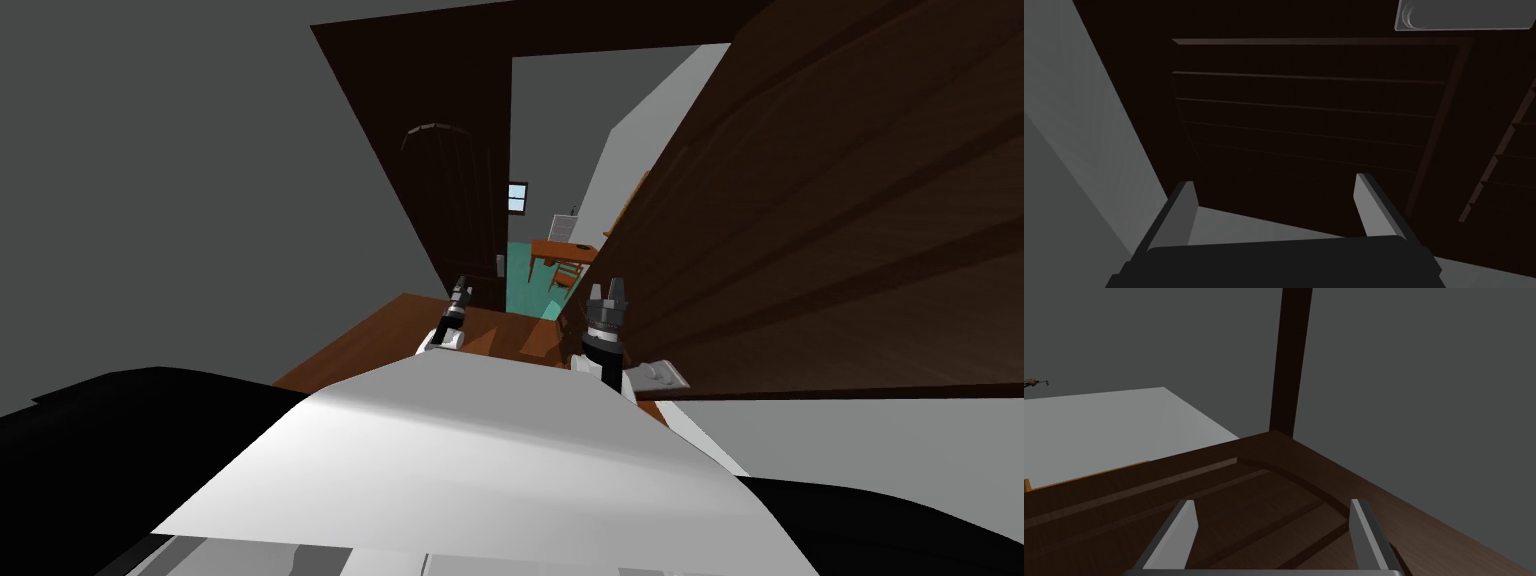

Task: Pull the door open

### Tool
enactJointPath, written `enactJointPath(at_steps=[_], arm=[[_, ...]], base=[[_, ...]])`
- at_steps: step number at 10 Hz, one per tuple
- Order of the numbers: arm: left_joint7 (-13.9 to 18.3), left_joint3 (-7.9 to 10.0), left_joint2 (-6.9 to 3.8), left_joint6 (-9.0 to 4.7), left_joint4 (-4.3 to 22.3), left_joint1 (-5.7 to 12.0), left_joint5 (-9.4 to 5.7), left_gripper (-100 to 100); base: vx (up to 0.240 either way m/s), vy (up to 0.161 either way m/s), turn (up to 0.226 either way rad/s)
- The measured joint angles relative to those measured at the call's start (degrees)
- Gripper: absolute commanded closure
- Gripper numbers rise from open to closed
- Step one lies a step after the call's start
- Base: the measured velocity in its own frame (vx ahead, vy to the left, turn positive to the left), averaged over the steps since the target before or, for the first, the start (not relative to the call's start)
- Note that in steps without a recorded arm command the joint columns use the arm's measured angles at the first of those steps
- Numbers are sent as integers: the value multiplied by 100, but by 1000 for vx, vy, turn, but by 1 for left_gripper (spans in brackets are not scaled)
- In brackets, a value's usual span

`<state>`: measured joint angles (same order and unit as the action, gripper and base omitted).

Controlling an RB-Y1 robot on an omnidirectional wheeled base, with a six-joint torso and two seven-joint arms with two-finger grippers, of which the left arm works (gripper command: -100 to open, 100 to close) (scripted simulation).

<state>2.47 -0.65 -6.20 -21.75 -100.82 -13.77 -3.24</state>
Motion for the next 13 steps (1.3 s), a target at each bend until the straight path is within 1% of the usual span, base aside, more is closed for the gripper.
enactJointPath(at_steps=[2,4,5,8,9,11,13], arm=[[8,11,-13,41,189,109,-2,-100],[15,20,-26,64,450,231,-1,-100],[13,23,-22,108,552,299,2,-100],[32,31,-48,140,829,409,-3,-100],[48,45,-72,139,1010,495,-11,-100],[67,58,-87,251,1203,612,-15,-100],[76,63,-96,268,1400,694,-17,-100]], base=[[84,1,-32],[147,12,-41],[127,9,-34],[118,-4,-39],[166,-6,-53],[140,18,-26],[127,19,-34]])
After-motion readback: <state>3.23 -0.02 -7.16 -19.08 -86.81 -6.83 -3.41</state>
